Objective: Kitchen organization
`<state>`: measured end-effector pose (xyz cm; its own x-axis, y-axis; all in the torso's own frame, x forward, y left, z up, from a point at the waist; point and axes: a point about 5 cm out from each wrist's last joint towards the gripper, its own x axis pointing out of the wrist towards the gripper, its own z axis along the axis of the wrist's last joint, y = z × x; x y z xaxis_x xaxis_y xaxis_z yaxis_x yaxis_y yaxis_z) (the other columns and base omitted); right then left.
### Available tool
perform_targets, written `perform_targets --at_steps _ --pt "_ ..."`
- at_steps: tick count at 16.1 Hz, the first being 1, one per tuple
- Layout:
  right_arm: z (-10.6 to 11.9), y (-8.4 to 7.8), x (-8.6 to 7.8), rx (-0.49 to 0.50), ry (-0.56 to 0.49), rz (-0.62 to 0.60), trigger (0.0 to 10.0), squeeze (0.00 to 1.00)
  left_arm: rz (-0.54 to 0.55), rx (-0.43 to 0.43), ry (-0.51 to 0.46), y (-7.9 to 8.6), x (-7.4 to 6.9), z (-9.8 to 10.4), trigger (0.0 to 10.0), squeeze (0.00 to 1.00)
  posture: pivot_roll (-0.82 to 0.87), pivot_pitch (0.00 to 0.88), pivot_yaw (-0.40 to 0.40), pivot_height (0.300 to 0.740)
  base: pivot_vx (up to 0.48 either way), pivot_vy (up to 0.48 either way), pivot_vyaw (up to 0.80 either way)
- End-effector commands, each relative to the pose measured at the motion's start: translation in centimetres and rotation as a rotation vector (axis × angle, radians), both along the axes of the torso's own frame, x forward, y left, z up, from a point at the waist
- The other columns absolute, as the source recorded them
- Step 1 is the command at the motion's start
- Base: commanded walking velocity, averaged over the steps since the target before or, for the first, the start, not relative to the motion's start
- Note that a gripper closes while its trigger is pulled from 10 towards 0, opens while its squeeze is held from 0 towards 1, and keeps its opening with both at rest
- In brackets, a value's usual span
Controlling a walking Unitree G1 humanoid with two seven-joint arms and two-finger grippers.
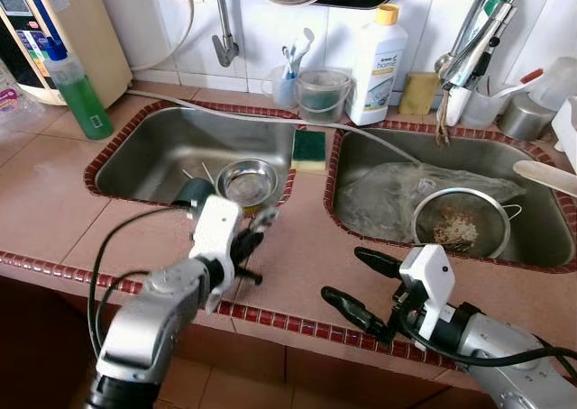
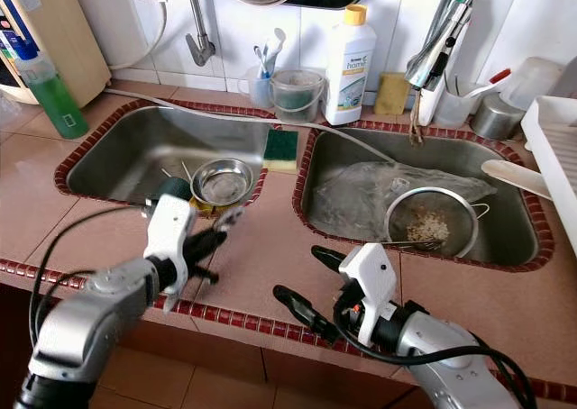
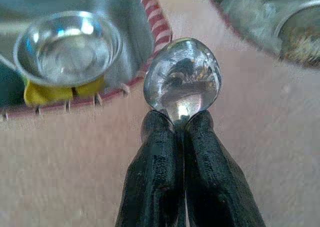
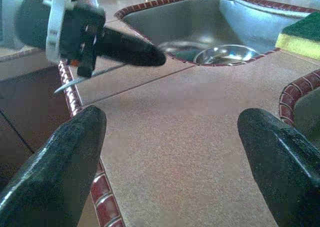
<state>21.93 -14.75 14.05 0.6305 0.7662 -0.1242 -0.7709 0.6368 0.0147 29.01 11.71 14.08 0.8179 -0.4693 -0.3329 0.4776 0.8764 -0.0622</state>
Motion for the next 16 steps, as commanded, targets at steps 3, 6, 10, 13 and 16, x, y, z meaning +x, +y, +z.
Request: perform_targets --at_steps 3,6,10,13,16 --pt "0.5 0.3 0.0 0.0 -0.025 0.011 10.0 0.0 -0.013 0.005 -0.029 0.3 0.5 1.4 0.0 0.0 -0.21 0.085 0.065 0.74 0.0 0.0 0.0" --pt "0.5 0.4 0.2 0.003 -0.028 0.009 10.0 0.0 -0.022 0.017 -0.039 0.7 1.4 2.4 10.0 0.0 -0.21 0.081 0.068 0.74 0.0 0.0 0.0" --pt "0.6 0.7 0.7 0.019 -0.043 -0.008 10.0 0.0 0.029 -0.036 -0.135 1.7 4.4 4.9 10.0 0.0 -0.21 0.074 0.072 0.74 0.0 0.0 0.0" --pt "1.2 0.9 1.4 0.061 -0.08 -0.064 10.0 0.0 0.071 -0.136 -0.213 1.4 5.7 6.3 10.0 0.0 -0.22 0.069 0.074 0.74 0.0 0.0 0.0" --pt "2.1 1.2 2.5 0.132 -0.133 -0.154 10.0 0.0 0.13 -0.19 -0.279 1.1 6.8 6.3 10.0 0.0 -0.23 0.048 0.079 0.74 0.0 0.0 0.0"
